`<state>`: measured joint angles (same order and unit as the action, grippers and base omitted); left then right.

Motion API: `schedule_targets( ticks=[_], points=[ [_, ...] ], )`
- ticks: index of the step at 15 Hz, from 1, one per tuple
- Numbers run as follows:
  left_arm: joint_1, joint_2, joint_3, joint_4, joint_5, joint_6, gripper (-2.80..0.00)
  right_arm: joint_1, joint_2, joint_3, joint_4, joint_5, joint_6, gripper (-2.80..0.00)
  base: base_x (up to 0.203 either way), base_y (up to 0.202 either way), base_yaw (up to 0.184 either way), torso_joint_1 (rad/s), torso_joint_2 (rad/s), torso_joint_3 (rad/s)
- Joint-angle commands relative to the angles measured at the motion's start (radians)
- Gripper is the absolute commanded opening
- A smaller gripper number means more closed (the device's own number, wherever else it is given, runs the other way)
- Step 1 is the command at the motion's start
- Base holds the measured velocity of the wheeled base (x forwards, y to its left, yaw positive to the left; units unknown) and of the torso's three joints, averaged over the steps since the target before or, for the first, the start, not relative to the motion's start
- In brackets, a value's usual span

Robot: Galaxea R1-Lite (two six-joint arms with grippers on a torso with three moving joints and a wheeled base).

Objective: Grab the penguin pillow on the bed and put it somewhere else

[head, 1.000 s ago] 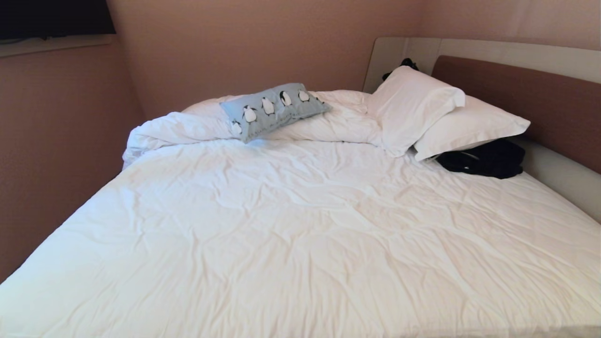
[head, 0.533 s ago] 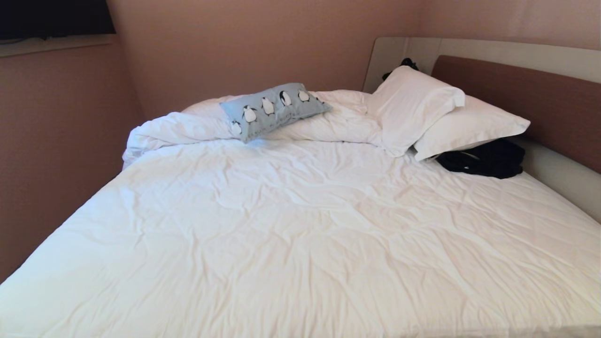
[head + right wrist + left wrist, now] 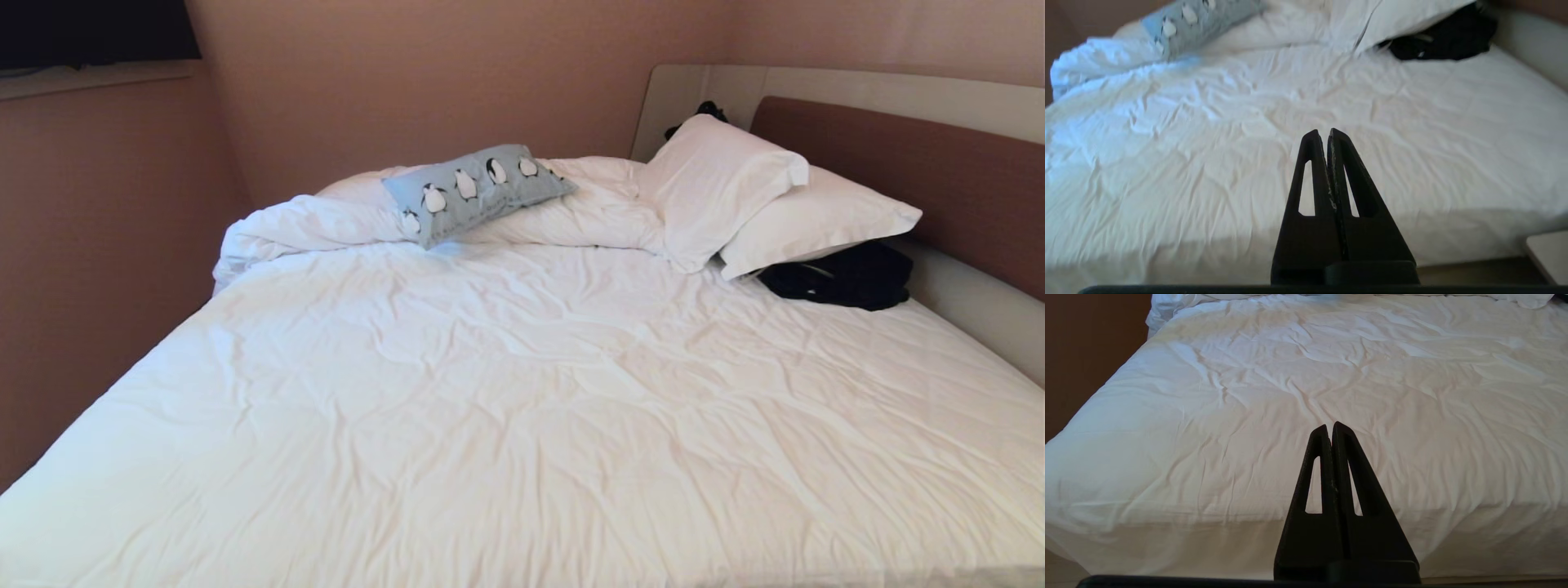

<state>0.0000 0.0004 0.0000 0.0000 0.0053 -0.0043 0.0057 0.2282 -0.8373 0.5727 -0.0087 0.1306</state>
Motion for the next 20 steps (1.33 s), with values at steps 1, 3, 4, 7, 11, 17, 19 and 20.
schedule_targets(
  ticks=[1,3,4,7,11,17,19,20],
  points=[
    [0.000,0.000,0.000,0.000,0.001,0.000,-2.80,0.004,-0.030,0.045,-0.171,-0.058,-0.001,-2.80,0.000,0.000,0.000,0.000,0.00,0.000],
    [0.000,0.001,0.000,0.000,0.001,0.000,-2.80,0.000,-0.084,0.121,-0.177,-0.056,-0.028,-2.80,0.000,0.000,0.000,0.000,0.00,0.000],
    [0.000,0.000,0.000,0.000,0.001,0.000,-2.80,-0.002,-0.125,0.156,-0.178,-0.055,-0.067,-2.80,0.000,0.000,0.000,0.000,0.00,0.000],
    [0.000,0.000,0.001,0.000,0.001,0.000,-2.80,-0.004,-0.222,0.297,-0.186,-0.063,-0.209,-2.80,0.000,0.000,0.000,0.000,0.00,0.000],
    [0.000,0.000,0.000,0.000,0.001,0.000,-2.80,-0.004,-0.228,0.474,-0.358,-0.127,-0.239,-2.80,0.000,0.000,0.000,0.000,0.00,0.000],
    [0.000,0.001,0.000,0.000,0.001,0.000,-2.80,-0.004,-0.227,0.741,-0.567,-0.126,-0.251,-2.80,0.000,0.000,0.000,0.000,0.00,0.000],
    [0.000,0.000,0.001,0.000,0.001,0.000,-2.80,-0.004,-0.227,0.761,-0.570,-0.123,-0.244,-2.80,0.000,0.000,0.000,0.000,0.00,0.000],
    [0.000,0.000,0.000,0.000,0.001,0.000,-2.80,-0.004,-0.228,0.768,-0.570,-0.123,-0.244,-2.80,0.000,0.000,0.000,0.000,0.00,0.000]
  ],
)
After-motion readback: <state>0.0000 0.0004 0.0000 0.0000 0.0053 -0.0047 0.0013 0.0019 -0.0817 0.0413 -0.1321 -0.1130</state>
